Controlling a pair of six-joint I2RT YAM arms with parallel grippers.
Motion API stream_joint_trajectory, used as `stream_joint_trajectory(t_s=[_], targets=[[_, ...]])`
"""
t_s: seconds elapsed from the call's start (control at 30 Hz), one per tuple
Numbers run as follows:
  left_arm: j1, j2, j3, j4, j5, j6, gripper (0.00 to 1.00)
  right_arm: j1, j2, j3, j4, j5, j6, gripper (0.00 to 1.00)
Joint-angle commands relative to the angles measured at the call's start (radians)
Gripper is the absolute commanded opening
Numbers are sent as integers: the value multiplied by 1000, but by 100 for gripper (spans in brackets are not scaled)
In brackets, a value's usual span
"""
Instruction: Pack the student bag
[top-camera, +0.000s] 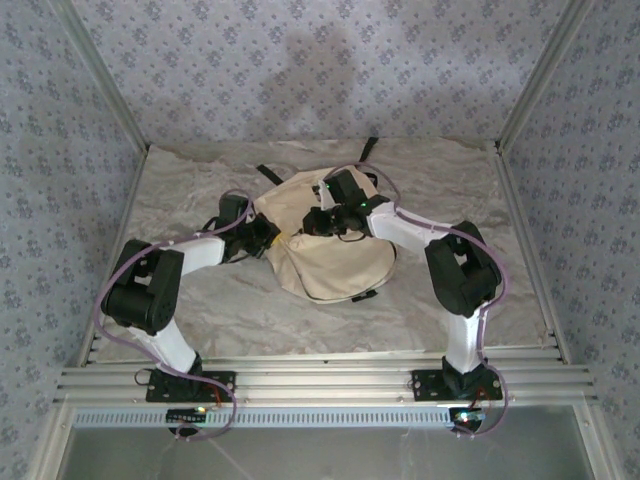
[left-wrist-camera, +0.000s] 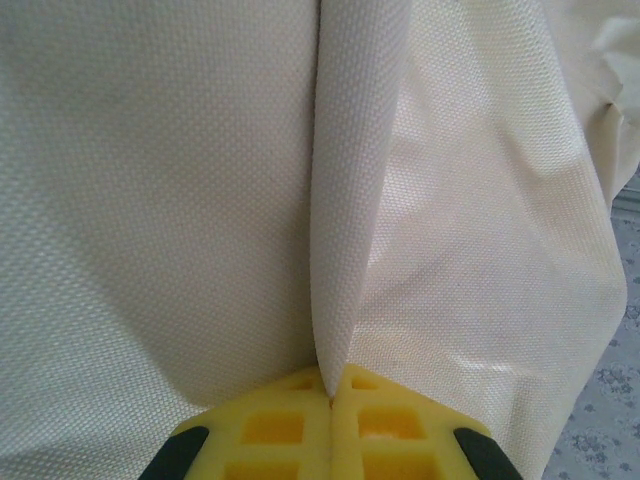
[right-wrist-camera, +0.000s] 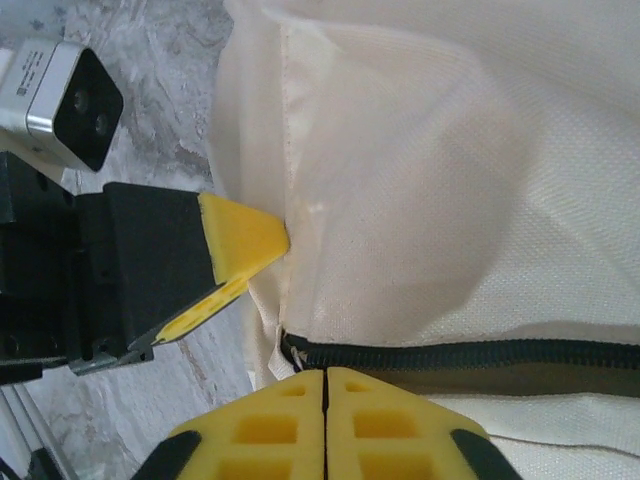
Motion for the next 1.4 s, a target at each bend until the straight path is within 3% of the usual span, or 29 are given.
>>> stream_joint_trajectory(t_s=[0.0, 0.2, 0.33, 0.5, 0.7, 0.73, 0.77, 0.8, 0.87, 0.93, 1.13, 1.37], targets=[[-10, -36, 33, 17, 16, -7, 0, 4, -9, 14, -4, -4, -1, 0], [-8, -41, 36, -4, 19, 13, 0, -53, -48, -11, -5, 48, -16, 0], [7, -53, 22, -32, 24, 32, 0, -162, -59, -17, -51, 94, -73, 0], [24, -84, 4, -60, 22, 48, 0, -296, -70, -66, -31, 58, -77, 0], [32, -89, 19, -80, 21, 61, 0, -271, -90, -82, 6, -18, -43, 0], [32, -83, 34, -89, 33, 69, 9, -255, -94, -86, 27, -37, -24, 0], [32, -76, 56, -108, 46, 77, 26, -240, -97, -92, 51, -62, 1, 0], [32, -72, 75, -126, 60, 82, 36, -228, -100, -93, 72, -74, 17, 0], [24, -86, 99, -126, 80, 93, 48, -190, -105, -90, 100, -85, 45, 0], [-3, -114, 129, -140, 81, 152, 53, -160, -106, -73, 100, -86, 55, 0], [-127, -88, 330, -359, 54, 517, 53, -124, -108, 4, 72, -127, 70, 0], [-152, -68, 306, -293, 112, 675, 47, -154, -161, 4, 56, -113, 79, 0]])
